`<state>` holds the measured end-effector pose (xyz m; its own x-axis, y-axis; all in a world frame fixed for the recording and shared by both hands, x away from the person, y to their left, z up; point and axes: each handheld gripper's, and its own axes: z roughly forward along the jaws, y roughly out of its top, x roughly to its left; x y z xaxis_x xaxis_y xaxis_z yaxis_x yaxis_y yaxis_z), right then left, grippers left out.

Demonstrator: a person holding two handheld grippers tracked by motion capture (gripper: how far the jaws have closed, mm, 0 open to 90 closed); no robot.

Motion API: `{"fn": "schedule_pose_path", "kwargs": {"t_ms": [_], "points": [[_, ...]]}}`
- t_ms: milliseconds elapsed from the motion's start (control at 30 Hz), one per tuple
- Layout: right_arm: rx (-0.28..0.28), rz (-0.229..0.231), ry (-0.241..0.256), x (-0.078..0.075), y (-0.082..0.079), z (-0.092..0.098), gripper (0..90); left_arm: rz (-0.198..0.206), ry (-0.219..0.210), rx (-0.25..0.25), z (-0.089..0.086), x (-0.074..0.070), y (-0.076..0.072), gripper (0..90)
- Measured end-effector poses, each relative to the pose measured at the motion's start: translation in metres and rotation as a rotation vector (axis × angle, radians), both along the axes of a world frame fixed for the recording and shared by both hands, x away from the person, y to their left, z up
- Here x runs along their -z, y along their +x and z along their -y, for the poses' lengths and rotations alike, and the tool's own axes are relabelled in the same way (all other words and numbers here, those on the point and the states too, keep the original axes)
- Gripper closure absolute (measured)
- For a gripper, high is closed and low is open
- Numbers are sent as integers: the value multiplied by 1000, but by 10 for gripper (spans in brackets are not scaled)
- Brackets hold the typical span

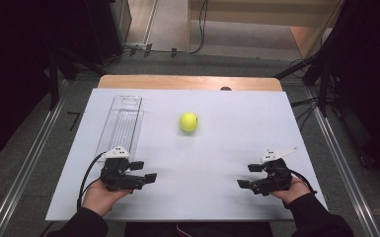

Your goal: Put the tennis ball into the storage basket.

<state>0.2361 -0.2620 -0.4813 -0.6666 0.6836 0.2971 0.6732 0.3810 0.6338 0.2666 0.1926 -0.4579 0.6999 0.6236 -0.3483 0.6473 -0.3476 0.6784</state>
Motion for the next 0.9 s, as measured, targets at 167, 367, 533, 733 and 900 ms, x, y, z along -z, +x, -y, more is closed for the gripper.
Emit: {"fn": "schedule_pose_path", "kwargs": {"t_ms": [167,367,533,733,900], "points": [[2,0,0,0,0,0,197,8,12,21,3,-3,1,250],[4,0,0,0,0,0,197,-1,6,24,6,-5,3,245],[5,-3,-2,0,0,0,197,5,5,32,5,-6,4,193],[1,-1,-3,0,-1,0,197,9,-15,38,9,-7,4,35],[2,-1,-1,0,0,0,197,10,-15,60,14,-8,5,0]]}}
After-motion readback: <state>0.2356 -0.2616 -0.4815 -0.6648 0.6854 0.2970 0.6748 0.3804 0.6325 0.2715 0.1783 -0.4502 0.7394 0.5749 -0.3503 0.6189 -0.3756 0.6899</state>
